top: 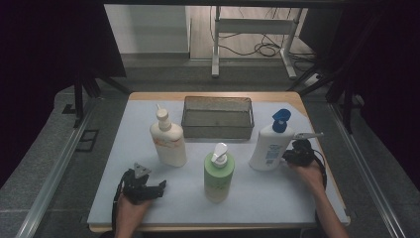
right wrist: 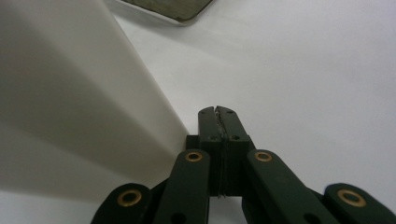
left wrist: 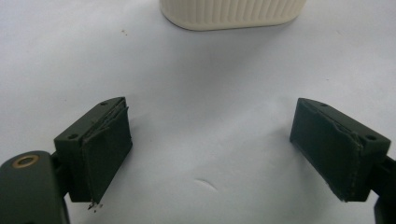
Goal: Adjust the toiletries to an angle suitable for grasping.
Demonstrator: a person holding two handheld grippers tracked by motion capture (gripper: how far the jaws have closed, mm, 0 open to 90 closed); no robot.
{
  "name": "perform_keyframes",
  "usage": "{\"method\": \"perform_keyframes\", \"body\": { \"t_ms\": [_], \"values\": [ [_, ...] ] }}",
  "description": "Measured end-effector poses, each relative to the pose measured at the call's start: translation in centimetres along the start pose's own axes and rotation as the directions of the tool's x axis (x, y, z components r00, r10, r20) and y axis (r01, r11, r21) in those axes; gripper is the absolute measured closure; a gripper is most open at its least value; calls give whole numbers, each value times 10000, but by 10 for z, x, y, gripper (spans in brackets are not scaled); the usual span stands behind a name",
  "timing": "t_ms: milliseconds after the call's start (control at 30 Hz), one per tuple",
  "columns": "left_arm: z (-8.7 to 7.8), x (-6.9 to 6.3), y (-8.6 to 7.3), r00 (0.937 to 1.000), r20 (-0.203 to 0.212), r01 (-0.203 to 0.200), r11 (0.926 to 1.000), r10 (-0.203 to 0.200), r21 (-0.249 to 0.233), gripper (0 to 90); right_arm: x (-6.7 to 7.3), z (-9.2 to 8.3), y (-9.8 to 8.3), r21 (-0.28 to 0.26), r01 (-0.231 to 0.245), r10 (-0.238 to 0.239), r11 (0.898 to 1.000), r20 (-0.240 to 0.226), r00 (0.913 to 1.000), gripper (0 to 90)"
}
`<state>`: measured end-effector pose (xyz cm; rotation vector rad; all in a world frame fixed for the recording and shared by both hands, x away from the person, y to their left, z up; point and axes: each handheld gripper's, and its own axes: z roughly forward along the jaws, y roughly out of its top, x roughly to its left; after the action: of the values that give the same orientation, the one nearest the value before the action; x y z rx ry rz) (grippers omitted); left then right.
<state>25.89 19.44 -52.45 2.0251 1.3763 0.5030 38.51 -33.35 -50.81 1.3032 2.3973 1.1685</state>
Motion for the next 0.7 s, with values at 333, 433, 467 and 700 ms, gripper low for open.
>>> {"method": "perform_keyframes", "body": {
  "t_ms": [333, 433, 467, 700],
  "values": [
    [0, 0, 0, 10000, -1, 9, 10000, -9, -6, 121, 7, -5, -11, 76, 120, -119, 9999, -167, 9998, 882],
    [0, 0, 0, 10000, -1, 9, 10000, -9, -8, 121, 11, -6, -13, 106, 184, -182, 9998, -184, 9997, 878],
    [0, 0, 0, 10000, -1, 8, 10000, -8, -8, 121, 12, -6, -13, 112, 191, -188, 9998, -209, 9996, 877],
    [0, 0, 0, 10000, -1, 7, 10000, -7, -7, 121, 20, -9, -18, 151, 410, -406, 9990, -242, 9989, 867]
  ]
}}
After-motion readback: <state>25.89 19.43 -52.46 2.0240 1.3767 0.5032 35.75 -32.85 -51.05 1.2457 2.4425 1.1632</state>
